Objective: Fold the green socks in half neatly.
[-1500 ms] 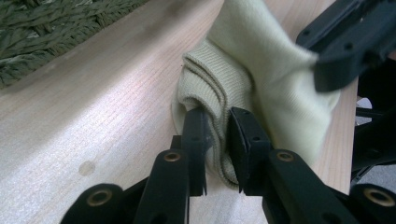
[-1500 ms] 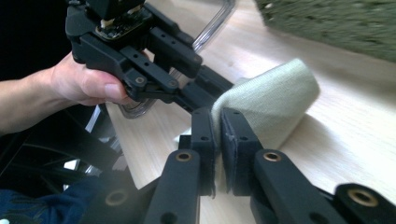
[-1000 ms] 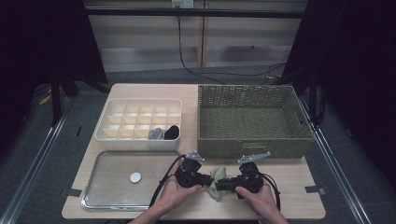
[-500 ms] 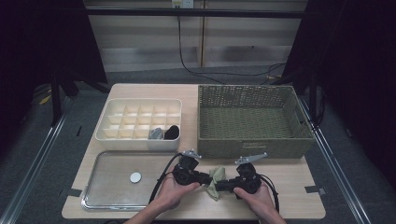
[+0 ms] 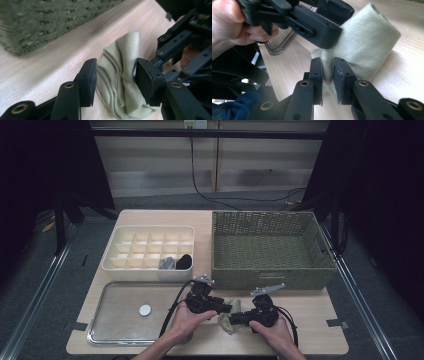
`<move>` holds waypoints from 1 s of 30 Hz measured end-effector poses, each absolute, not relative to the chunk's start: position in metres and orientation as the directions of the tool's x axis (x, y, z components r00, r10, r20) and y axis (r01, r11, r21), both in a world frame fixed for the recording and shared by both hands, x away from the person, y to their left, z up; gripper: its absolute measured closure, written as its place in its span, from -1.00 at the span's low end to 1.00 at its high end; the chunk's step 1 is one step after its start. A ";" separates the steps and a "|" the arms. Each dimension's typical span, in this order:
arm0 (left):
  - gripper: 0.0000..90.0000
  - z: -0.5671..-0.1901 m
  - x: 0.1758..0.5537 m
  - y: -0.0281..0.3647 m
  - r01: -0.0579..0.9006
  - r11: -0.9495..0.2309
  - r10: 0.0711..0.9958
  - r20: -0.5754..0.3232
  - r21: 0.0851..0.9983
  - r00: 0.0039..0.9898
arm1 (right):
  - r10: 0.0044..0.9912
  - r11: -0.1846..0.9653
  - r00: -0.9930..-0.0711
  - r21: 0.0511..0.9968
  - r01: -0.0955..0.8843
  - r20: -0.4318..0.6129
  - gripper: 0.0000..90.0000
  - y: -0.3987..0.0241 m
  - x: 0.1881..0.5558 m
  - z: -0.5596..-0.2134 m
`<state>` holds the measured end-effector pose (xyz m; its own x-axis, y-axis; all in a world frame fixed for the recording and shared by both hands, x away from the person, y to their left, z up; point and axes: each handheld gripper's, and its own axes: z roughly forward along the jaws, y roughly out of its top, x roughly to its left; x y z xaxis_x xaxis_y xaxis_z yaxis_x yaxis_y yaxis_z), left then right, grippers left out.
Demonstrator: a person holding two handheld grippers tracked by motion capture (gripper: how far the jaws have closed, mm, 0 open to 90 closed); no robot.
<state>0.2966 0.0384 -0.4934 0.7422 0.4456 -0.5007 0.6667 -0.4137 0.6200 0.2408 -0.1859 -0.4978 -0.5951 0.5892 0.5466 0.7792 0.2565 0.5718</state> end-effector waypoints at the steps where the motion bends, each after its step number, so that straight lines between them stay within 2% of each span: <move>1: 0.15 -0.496 0.296 0.037 0.666 -0.420 0.457 -0.490 0.617 0.742 | 0.587 0.260 -0.601 0.577 0.774 0.542 0.67 -0.186 0.240 -0.498; 7: 0.22 -0.499 0.295 0.037 0.665 -0.429 0.462 -0.485 0.611 0.743 | 0.620 0.283 -0.595 0.562 0.777 0.511 0.63 -0.191 0.231 -0.495; 16: 0.30 -0.505 0.298 0.041 0.690 -0.434 0.421 -0.547 0.580 0.724 | 0.661 0.317 -0.593 0.544 0.777 0.460 0.74 -0.192 0.227 -0.497; 21: 0.34 -0.507 0.298 0.041 0.699 -0.430 0.402 -0.572 0.571 0.715 | 0.656 0.306 -0.588 0.545 0.781 0.474 0.82 -0.194 0.231 -0.499; 23: 0.37 -0.509 0.298 0.040 0.701 -0.439 0.373 -0.596 0.562 0.711 | 0.656 0.299 -0.583 0.544 0.784 0.479 0.83 -0.194 0.232 -0.500; 30: 0.59 -0.508 0.296 0.039 0.657 -0.458 0.343 -0.563 0.598 0.752 | 0.644 0.298 -0.592 0.554 0.777 0.485 0.84 -0.196 0.233 -0.501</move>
<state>0.2955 0.0394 -0.5080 0.7517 0.3432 -0.5631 0.6574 -0.4581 0.5983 0.2334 -0.1960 -0.5013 -0.5924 0.6436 0.4845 0.7771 0.2981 0.5543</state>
